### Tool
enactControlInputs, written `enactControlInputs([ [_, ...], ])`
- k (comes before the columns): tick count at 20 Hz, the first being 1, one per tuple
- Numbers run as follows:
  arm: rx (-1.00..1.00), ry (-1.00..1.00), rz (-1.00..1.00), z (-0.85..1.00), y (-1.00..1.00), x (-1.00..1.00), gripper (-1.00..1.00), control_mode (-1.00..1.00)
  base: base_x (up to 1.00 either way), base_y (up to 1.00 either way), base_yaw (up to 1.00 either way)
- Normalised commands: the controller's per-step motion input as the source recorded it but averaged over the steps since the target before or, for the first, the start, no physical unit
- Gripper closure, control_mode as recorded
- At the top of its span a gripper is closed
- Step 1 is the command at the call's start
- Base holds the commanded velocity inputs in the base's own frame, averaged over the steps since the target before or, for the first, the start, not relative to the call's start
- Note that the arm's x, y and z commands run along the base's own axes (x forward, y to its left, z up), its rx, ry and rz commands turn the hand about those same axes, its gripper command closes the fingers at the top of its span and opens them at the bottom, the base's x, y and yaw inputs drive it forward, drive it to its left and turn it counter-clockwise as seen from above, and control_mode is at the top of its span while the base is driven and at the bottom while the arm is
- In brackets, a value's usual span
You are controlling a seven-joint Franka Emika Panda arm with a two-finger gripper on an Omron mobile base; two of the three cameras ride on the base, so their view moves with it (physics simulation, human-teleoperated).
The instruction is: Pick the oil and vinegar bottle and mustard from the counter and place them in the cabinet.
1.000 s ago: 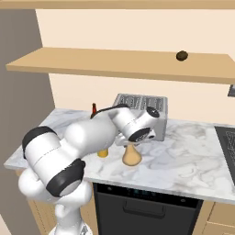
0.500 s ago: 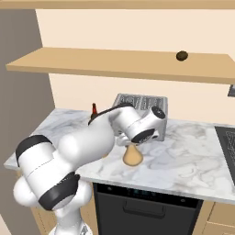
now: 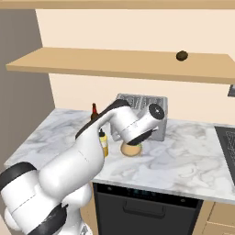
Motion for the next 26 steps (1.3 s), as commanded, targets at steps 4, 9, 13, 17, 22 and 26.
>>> enactControlInputs([
  [4, 0.00, -0.09, 0.00, 0.57, 0.14, 0.00, 1.00, -1.00, 0.00, 0.00, 0.00],
  [9, 0.01, 0.00, -0.01, 0.64, 0.15, 0.00, 1.00, -1.00, 0.00, 0.00, 0.00],
  [13, 0.04, 0.00, -0.09, 0.56, 0.24, 0.00, 1.00, -1.00, 0.00, 0.00, 0.00],
  [17, 0.12, 0.00, -0.13, 0.49, 0.26, -0.12, 1.00, -1.00, 0.00, 0.00, 0.00],
  [22, 0.13, 0.00, -0.16, 0.41, 0.27, -0.17, 1.00, -1.00, 0.00, 0.00, 0.00],
  [26, 0.11, 0.00, -0.18, 0.45, 0.28, -0.05, 1.00, -1.00, 0.00, 0.00, 0.00],
])
